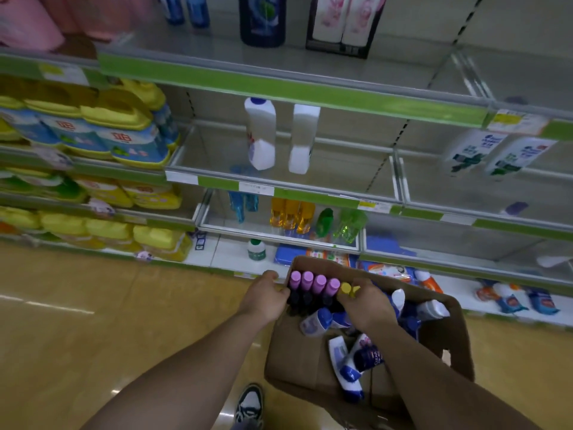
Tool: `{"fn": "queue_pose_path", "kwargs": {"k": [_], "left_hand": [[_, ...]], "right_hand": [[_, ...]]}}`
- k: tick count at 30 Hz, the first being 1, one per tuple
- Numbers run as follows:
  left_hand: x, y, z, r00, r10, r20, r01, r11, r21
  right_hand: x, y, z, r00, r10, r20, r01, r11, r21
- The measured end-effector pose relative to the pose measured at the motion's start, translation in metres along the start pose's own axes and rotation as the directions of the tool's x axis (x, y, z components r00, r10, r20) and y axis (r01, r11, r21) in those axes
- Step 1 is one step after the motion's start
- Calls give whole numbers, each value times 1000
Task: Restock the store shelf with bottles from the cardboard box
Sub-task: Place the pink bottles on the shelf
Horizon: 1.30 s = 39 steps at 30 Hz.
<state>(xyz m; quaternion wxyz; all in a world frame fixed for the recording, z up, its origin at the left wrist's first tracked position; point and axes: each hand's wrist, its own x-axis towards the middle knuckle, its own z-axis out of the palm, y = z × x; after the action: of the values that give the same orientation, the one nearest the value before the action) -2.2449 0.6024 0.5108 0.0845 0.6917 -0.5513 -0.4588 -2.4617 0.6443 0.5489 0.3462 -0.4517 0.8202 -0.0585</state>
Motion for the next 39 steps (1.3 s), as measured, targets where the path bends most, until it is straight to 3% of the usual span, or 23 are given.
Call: {"fn": "queue_pose_path", "kwargs": {"k": [4,11,16,19,26,30,39], "left_hand": [[2,20,16,999,8,-38,-5,997,77],[-1,37,55,988,92,-125,-37,922,385],[13,35,62,983,149,-106,-64,823,565],[37,32,63,976,206,-74,-96,704,703],[96,21,76,974,212,73,-187,588,787],[114,12,82,975,205,81,-180,532,828],[132,4,87,987,146,71,-138,522,841]], "right_hand": [[20,8,-24,997,-78,-3,78,995,-62],[66,45,-53,971,-231,66,238,960,-144],[87,52,-24,948,-280,149,300,943,-141],[97,47,4,937,-305,171,332,929,-164],[126,22,72,934,-300,196,341,912,-228],[141,4,98,947,-279,161,316,902,-295],[156,-23,115,969,-170,181,232,876,-423]]}}
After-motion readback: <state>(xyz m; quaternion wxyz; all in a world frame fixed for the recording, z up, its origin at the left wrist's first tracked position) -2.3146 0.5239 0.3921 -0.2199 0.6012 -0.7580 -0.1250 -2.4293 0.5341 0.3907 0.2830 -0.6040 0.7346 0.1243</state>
